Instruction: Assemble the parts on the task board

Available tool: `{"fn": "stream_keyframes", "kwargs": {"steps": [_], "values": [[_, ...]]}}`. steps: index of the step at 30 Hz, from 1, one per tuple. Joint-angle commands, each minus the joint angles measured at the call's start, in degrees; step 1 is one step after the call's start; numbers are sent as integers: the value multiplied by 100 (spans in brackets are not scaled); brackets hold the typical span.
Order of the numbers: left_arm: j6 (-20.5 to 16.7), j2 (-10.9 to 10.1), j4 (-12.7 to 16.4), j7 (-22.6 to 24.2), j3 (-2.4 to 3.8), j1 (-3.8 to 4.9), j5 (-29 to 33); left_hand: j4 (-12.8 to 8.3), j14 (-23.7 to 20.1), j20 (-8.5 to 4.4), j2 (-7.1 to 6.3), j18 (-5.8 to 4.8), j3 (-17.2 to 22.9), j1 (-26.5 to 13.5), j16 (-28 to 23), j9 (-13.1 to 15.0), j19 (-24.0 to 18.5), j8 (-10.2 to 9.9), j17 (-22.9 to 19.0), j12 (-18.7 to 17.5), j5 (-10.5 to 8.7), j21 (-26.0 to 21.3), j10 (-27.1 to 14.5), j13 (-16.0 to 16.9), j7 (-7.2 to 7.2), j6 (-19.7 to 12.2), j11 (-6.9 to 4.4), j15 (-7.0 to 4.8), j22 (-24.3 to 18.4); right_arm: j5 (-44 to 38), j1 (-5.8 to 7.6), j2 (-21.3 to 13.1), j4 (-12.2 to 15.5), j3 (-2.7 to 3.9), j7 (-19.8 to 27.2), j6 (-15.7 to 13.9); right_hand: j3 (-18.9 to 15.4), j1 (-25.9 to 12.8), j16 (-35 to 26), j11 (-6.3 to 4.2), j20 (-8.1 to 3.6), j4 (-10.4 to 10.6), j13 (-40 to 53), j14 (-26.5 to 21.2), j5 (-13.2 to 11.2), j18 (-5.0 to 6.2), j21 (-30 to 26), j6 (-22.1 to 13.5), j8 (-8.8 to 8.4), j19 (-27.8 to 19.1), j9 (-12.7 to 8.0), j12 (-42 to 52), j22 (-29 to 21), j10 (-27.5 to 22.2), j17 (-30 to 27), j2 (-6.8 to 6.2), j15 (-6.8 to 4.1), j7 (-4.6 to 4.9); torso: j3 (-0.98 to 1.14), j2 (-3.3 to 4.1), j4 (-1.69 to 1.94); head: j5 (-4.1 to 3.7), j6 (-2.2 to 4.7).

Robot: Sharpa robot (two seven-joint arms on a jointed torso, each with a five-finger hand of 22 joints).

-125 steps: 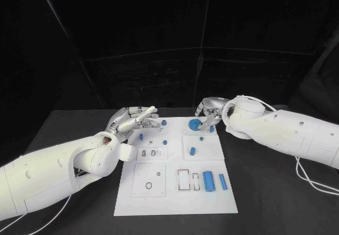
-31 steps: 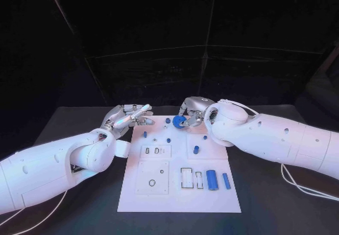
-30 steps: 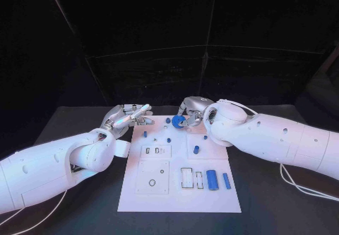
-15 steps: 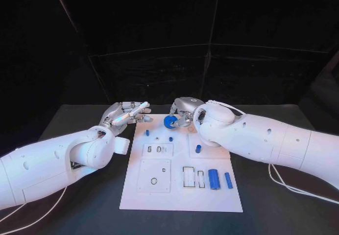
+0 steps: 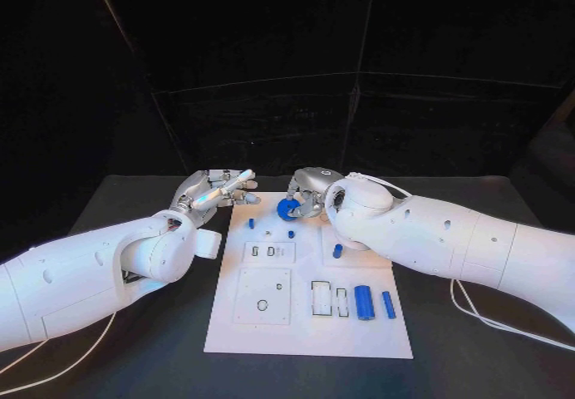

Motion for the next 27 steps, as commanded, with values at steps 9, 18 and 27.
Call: {"fn": "stream_keyframes", "kwargs": {"steps": [9, 18, 27], "values": [[-4, 3, 5, 91, 7, 9, -24, -49, 13, 15, -2, 78, -1, 46, -9, -5, 41, 1, 5, -23, -16, -31, -7, 10, 23, -15, 17, 11, -6, -50, 17, 3, 4, 5, 63, 36, 34, -56, 38, -33, -10, 2, 1193, 149, 25, -61, 20, 28, 15, 108, 6, -10, 3, 288, -7, 10, -50, -4, 1, 1, -1, -1, -1], [21, 20, -5, 41, 7, 24, -24, -58, 14, 15, 3, 78, 2, 57, -9, -5, 43, 1, 10, -26, -15, -32, -8, 9, 23, -16, 17, 10, -7, -183, -64, 282, -404, 2, 124, 40, 26, -197, 43, 53, 34, -22, 1042, 147, -71, -62, 14, -281, -205, 98, -53, -96, -8, 124, -21, -102, 12, 98, 4, -2, -4, 55, -21], [29, 22, -6, 27, 7, 27, -24, -66, 12, 15, 8, 77, 4, 65, -11, -6, 45, 0, 16, -31, -16, -35, -12, 8, 25, -18, 19, 11, -8, -154, -65, 331, -470, 2, 99, 152, -11, -292, 54, 106, 84, -37, 968, 144, -222, -59, 12, -520, -387, 90, -50, -139, -15, 41, -29, -134, 60, 150, 3, -3, -5, 68, -35]]}}
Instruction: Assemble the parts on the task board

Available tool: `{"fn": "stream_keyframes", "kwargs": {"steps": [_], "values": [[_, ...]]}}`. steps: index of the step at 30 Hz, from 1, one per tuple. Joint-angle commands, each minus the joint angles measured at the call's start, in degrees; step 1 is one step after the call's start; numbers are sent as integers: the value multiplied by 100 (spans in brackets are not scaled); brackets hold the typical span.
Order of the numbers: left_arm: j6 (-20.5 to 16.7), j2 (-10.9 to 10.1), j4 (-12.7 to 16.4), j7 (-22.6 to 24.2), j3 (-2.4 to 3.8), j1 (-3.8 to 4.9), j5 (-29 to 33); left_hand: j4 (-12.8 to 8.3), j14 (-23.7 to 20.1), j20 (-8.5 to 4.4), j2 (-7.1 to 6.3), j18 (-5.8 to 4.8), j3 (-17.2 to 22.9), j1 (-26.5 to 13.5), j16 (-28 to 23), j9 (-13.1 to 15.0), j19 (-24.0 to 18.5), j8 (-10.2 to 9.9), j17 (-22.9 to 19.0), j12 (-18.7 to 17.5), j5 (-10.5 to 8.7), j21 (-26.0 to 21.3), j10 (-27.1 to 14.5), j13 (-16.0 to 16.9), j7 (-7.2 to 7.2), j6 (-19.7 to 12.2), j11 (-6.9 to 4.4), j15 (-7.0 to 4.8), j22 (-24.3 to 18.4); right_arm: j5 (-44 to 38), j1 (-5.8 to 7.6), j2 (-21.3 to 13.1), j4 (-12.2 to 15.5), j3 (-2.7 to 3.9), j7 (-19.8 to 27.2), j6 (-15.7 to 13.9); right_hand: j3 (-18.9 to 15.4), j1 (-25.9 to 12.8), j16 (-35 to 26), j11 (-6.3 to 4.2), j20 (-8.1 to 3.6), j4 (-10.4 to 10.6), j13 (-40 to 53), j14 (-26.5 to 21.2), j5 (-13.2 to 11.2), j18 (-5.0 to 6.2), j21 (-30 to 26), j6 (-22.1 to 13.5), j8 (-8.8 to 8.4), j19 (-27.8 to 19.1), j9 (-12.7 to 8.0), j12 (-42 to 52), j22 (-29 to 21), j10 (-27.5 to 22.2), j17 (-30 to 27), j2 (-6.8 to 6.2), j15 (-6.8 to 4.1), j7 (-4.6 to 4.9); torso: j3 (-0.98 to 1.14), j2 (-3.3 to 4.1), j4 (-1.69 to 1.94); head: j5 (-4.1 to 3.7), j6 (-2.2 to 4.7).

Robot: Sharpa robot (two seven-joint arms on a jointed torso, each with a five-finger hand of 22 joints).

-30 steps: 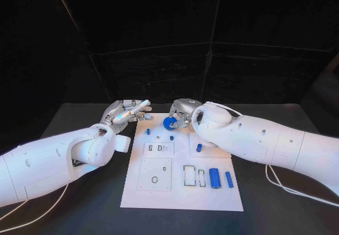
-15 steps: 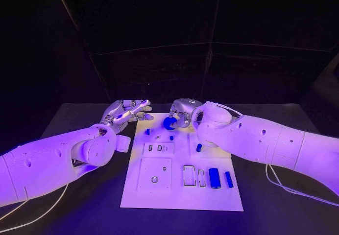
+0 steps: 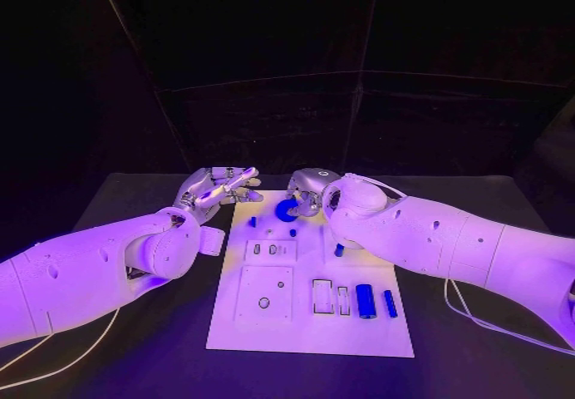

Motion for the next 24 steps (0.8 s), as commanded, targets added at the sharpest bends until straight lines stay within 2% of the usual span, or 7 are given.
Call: {"fn": "stream_keyframes", "kwargs": {"steps": [1, 9, 14, 19, 24], "values": [[36, 6, 5, 33, 6, 13, -23, -34, 12, 14, 8, 78, 4, 65, -11, -6, 45, 0, 5, -31, -16, -35, -11, 5, 25, -18, 19, 11, -9, -38, 12, 10, -12, 2, 24, 105, -43, -70, 33, 34, 43, -9, 967, 123, -30, -58, 12, -48, -28, 91, 2, -21, -7, 29, -7, -1, 40, -13, 0, -1, 0, 12, -8], [41, 6, 0, 25, 6, 15, -23, -38, 11, 15, 10, 78, 4, 67, -13, -6, 46, -1, 8, -34, -16, -37, -14, 4, 27, -21, 20, 12, -10, 12, 13, -8, -13, 2, 27, 176, -108, -218, 41, 39, 58, 57, 964, 121, -97, -57, 13, -76, -74, 88, 12, -23, -7, 24, -11, 1, 49, -14, 2, -3, -7, 8, -11], [49, 3, -6, 18, 6, 15, -23, -38, 11, 15, 10, 78, 4, 67, -13, -6, 46, -1, 8, -34, -16, -37, -14, 4, 27, -21, 20, 12, -10, 134, 13, -142, 124, 2, 54, 144, -297, -753, 53, 31, 63, 433, 1002, 118, -337, -57, 20, -7, -87, 87, 33, 0, 0, 63, -22, 115, 47, -28, 7, -5, -6, -1, -14], [49, -18, -11, 12, 6, 15, -23, -41, 8, 15, 13, 77, 3, 69, -15, -7, 46, -4, 12, -38, -17, -39, -19, 3, 29, -26, 22, 13, -11, 333, 14, -274, 265, 2, 70, 284, -588, -1057, 62, 30, 57, 655, 1021, 115, -433, -59, 28, -48, -162, 88, 20, 11, 9, 81, -33, 66, 44, -28, 5, -4, -24, 16, -31], [49, -12, -33, 14, 6, 16, -23, -41, 8, 15, 13, 77, 3, 69, -15, -7, 46, -4, 12, -38, -17, -39, -19, 3, 29, -26, 22, 13, -11, 417, 14, -282, 279, 2, 53, 397, -766, -1140, 66, 42, 64, 763, 1019, 112, -367, -59, 30, -115, -242, 87, 14, 10, 10, 76, -41, 79, 53, -17, 7, -4, -10, -7, -23]]}}
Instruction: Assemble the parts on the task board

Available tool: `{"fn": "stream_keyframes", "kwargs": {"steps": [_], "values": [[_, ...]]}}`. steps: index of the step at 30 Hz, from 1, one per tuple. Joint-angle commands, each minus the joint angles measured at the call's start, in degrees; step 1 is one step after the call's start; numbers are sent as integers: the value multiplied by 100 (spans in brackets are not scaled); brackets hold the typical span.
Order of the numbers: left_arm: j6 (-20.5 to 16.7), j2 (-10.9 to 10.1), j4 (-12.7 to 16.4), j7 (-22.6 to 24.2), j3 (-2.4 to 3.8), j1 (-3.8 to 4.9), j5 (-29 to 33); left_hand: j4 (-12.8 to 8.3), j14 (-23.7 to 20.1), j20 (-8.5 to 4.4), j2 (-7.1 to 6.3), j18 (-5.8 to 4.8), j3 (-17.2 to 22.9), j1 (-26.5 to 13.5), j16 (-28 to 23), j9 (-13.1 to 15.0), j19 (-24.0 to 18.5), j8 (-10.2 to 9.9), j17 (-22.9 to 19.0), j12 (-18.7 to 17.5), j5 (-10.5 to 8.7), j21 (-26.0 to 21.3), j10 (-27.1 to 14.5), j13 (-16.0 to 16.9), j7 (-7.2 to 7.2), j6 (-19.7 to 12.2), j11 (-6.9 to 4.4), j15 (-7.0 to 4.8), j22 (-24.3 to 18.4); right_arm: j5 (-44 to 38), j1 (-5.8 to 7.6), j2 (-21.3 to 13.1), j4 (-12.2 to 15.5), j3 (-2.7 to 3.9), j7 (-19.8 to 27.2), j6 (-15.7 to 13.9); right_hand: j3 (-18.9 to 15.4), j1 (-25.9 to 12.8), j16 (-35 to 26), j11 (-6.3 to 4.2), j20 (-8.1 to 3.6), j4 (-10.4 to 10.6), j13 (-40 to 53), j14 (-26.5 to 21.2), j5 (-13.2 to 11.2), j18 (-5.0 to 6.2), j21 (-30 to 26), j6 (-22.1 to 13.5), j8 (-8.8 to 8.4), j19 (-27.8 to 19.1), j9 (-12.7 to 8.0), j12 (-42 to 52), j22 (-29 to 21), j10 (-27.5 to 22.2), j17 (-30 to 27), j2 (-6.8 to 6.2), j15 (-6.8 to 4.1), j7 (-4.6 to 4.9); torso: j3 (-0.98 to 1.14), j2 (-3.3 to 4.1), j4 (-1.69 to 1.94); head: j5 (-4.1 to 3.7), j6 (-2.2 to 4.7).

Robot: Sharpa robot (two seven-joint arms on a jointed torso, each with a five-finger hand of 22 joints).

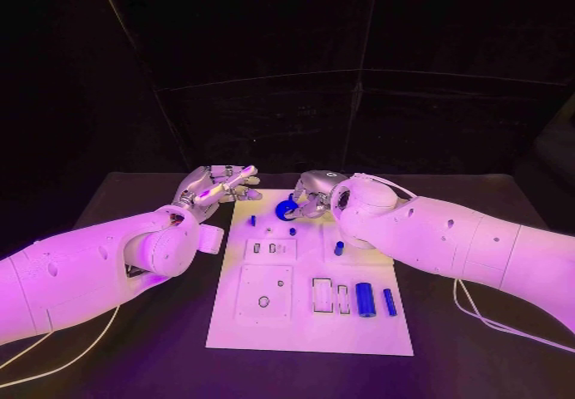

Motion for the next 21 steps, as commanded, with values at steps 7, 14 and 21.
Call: {"fn": "stream_keyframes", "kwargs": {"steps": [7, 14, 21], "values": [[49, 10, -12, 25, 7, 11, -22, -44, 7, -5, -6, 77, 3, 49, -16, -8, 26, -5, 7, -41, -17, -40, -23, 3, 31, -29, 24, 14, -7, 248, 15, 33, -20, 3, 8, 250, -147, 98, 25, 39, 46, -47, 1002, 130, 22, -58, 28, -406, -163, 102, -30, 0, -1, 53, -16, 50, 30, 4, -6, 4, 22, -26, 3], [50, -11, -6, 26, 7, 11, -22, -46, 5, -4, -4, 77, 3, 50, -18, -9, 26, -8, 10, -45, -18, -42, -29, 2, 33, -34, 26, 15, -8, 318, 16, -417, 380, 5, 231, -693, -94, 539, 38, 35, 44, -320, 1034, 128, 257, -61, 42, -61, -125, 107, 13, 16, 20, 89, -23, 144, 29, 3, 1, -13, -11, -24, 15], [42, -48, -5, 25, 6, 11, -22, -46, 5, -4, -4, 77, 3, 50, -18, -9, 26, -8, 10, -45, -18, -42, -29, 2, 33, -34, 26, 15, -8, 1054, 47, -1407, 1201, 4, 947, -1125, -79, 753, 41, 25, 41, -479, 990, 126, 308, -55, 27, 66, -95, 92, 24, -13, -9, 44, -33, 170, 22, -9, 12, -53, -105, -3, 46]]}}
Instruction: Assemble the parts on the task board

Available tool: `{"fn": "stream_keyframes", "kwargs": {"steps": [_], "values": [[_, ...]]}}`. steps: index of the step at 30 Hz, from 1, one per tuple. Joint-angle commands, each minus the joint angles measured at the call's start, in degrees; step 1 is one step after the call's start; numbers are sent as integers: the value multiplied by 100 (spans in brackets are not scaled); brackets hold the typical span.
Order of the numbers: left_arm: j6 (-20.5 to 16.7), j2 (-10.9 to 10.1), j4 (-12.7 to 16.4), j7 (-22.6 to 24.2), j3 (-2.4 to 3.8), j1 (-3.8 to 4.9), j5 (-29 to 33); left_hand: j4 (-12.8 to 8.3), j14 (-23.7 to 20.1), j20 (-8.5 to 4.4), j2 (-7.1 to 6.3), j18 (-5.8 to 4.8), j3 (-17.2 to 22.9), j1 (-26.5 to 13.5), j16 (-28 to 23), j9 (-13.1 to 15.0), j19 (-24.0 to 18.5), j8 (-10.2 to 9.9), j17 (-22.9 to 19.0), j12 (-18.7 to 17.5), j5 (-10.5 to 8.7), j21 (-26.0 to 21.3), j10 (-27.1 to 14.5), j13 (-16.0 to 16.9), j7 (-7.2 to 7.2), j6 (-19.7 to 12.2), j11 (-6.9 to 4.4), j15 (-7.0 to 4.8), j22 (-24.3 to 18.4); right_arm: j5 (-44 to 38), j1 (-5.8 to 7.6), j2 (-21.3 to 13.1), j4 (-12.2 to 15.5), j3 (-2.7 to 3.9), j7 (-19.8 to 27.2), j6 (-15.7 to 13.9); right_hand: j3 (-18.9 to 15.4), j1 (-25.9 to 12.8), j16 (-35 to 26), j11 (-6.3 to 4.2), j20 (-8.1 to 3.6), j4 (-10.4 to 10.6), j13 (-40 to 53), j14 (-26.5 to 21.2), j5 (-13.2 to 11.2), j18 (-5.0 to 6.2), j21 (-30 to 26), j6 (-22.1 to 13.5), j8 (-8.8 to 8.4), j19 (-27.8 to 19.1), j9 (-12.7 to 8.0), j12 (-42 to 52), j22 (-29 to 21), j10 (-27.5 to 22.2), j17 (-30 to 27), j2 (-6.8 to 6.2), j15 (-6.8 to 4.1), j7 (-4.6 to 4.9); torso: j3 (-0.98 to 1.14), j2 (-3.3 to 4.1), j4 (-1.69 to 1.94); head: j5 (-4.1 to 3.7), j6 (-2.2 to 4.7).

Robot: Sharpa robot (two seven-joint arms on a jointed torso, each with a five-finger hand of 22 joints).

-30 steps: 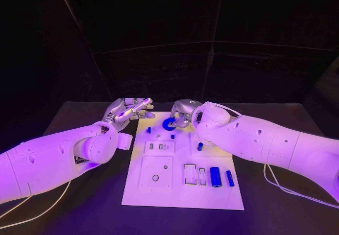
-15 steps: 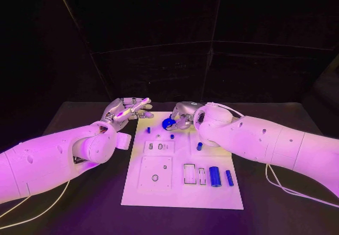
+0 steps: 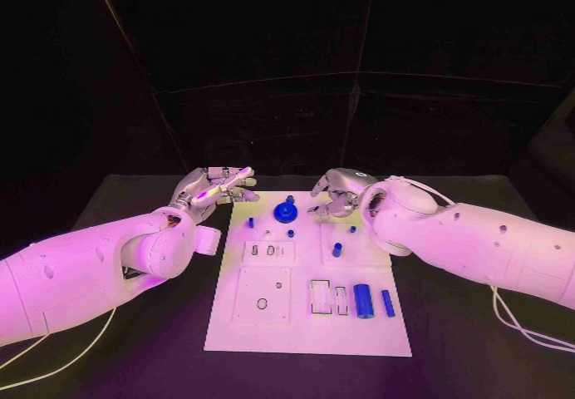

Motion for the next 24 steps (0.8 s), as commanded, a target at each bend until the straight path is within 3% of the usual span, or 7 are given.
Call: {"fn": "stream_keyframes", "kwargs": {"steps": [1, 5, 9, 13, 18, 24], "values": [[41, -4, 8, 34, 7, 12, -22, -46, 5, -4, -4, 76, 3, 50, -18, -9, 26, -8, 5, -17, -18, -19, -29, 2, 13, -14, 26, 15, -9, 780, 34, -397, 323, 3, 744, -497, 11, 139, 19, 20, 17, -93, 978, 125, 34, -54, 3, 111, 42, 68, 14, -21, -16, 31, -12, 11, 19, -3, 17, -33, -72, 15, 22], [45, 13, -12, 30, 6, 11, -21, -52, 1, -3, 0, 75, 3, 54, -21, -10, 26, -11, 11, -24, -18, -23, -36, 1, 16, -20, 29, 17, -11, 1525, 61, -945, 561, 1, 1144, -370, 72, 409, 18, 2, 6, -285, 887, 121, 157, -43, -30, 203, 68, 39, 15, -80, -78, -69, -22, 40, 5, -19, 43, -57, -133, 8, 47], [55, 55, -46, 25, 5, 10, -21, -53, 1, -3, 0, 75, 3, 54, -21, -10, 26, -11, 11, -25, -18, -23, -37, 0, 17, -21, 30, 18, -11, 1902, 72, -1264, 583, 0, 1360, -300, 94, 550, 19, -3, 0, -408, 819, 119, 299, -38, -45, 241, 75, 26, 10, -126, -102, -144, -27, 21, 0, -23, 58, -89, -178, -28, 50], [80, 121, -68, 19, 5, 8, -21, -53, 1, -3, 0, 75, 3, 54, -21, -10, 26, -11, 11, -25, -18, -23, -37, 0, 17, -21, 30, 18, -11, 2142, 78, -1573, 480, -3, 1514, -235, 98, 652, 19, -2, -2, -525, 644, 117, 470, -33, -64, 233, 59, 11, -2, -240, -133, -331, -33, -36, -1, -19, 75, -96, -199, -125, 70], [101, 185, -106, 13, 4, 6, -21, -57, 0, -3, 1, 75, 3, 57, -22, -10, 27, -11, 14, -26, -17, -24, -37, 0, 16, -21, 30, 18, -12, 2139, 75, -1630, 201, -6, 1559, -169, 98, 719, 19, 6, 2, -605, 517, 115, 465, -32, -70, 175, 27, 5, -14, -327, -142, -466, -38, -78, 4, -9, 89, -88, -198, -181, 79], [115, 234, -134, 6, 3, 4, -21, -57, 0, -3, 1, 75, 3, 57, -22, -10, 27, -11, 14, -26, -17, -24, -37, 0, 16, -21, 30, 18, -12, 2001, 57, -1458, -156, -9, 1573, -47, 92, 785, 20, 8, 8, -692, 449, 113, 357, -32, -72, 35, -22, 2, -26, -375, -141, -533, -45, -105, 9, -10, 68, -83, -176, -211, 52]]}}
